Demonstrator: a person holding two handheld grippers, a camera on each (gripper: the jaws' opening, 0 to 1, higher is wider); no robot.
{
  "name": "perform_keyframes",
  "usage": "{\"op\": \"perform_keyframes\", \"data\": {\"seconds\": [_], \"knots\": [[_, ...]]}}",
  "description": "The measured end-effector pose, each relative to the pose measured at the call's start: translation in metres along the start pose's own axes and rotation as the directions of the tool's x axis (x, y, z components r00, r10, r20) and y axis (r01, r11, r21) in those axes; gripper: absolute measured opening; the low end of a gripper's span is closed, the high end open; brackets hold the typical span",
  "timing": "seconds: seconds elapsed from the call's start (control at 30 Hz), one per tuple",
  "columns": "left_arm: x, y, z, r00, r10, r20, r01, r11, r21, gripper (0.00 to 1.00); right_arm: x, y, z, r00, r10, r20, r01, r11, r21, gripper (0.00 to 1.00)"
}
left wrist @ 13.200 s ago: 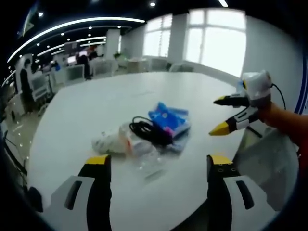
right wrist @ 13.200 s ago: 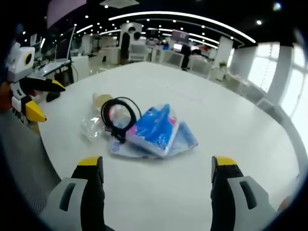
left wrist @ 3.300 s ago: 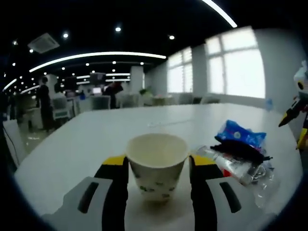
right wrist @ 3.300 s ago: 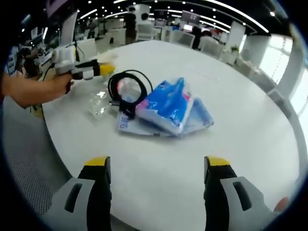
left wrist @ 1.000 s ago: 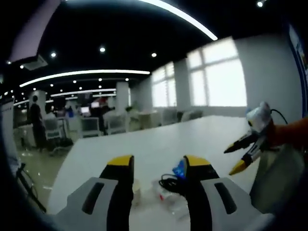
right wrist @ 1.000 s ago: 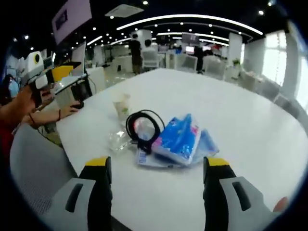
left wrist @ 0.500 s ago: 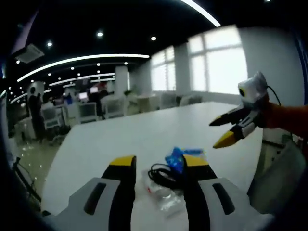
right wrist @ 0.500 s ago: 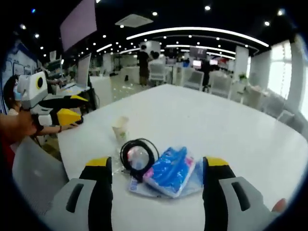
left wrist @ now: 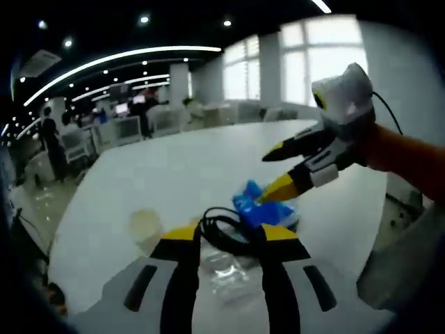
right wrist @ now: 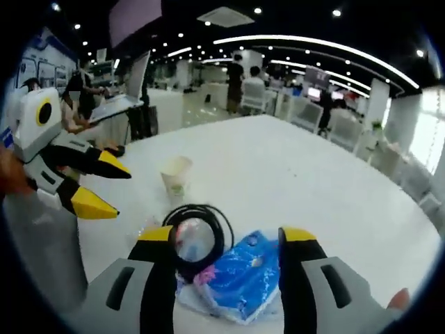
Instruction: Arrange the tabletop items into an orderly group along one side of the table until the central work area is clear of visible clutter.
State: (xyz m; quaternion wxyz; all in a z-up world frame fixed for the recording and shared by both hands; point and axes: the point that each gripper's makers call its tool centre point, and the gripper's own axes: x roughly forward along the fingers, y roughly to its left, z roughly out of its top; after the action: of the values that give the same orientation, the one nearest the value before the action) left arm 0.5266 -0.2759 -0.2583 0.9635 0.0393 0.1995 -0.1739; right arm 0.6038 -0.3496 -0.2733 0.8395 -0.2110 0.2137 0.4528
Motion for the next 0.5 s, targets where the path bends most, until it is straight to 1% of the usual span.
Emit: {"op": "perform_keyframes", "data": {"seconds": [0.07,0.1,0.2,0.27,0.33,0.37,0.4,0.5], "knots": [[0.005,0.000,-0.003,1.000,0.011,-0.015,-0.011,1.000,-0.017,0.27,0.009,0.001,-0.008,0.999,0.032,-0.044,-0.034,0.998,-0.044,0.53],[0.009,0.000,-0.005,1.000,0.018,-0.022,-0.018,1.000,-0.014,0.26,0.013,0.001,-0.009,0.998,0.042,-0.053,-0.045,0.997,-0.058,0.52],[0.015,0.002,-0.009,0.999,0.031,-0.040,-0.032,0.999,-0.010,0.26,0.025,-0.001,-0.009,0.997,0.062,-0.048,-0.065,0.995,-0.073,0.53],[0.020,0.004,-0.013,0.997,0.041,-0.061,-0.042,0.999,-0.001,0.26,0.035,0.000,-0.012,0.993,0.096,-0.066,-0.101,0.991,-0.083,0.52],[0.024,0.005,-0.014,0.997,0.048,-0.065,-0.048,0.999,0.001,0.26,0.045,0.000,-0.017,0.988,0.120,-0.101,-0.132,0.984,-0.120,0.51],[0.026,0.005,-0.015,0.996,0.052,-0.069,-0.052,0.999,0.003,0.25,0.047,0.000,-0.017,0.987,0.126,-0.103,-0.138,0.982,-0.128,0.51],[0.029,0.006,-0.017,0.996,0.057,-0.074,-0.056,0.998,0.006,0.25,0.053,0.001,-0.018,0.983,0.147,-0.112,-0.162,0.976,-0.143,0.50],[0.033,0.006,-0.019,0.995,0.066,-0.080,-0.065,0.998,0.007,0.25,0.067,0.005,-0.028,0.969,0.199,-0.145,-0.220,0.964,-0.152,0.48]]}}
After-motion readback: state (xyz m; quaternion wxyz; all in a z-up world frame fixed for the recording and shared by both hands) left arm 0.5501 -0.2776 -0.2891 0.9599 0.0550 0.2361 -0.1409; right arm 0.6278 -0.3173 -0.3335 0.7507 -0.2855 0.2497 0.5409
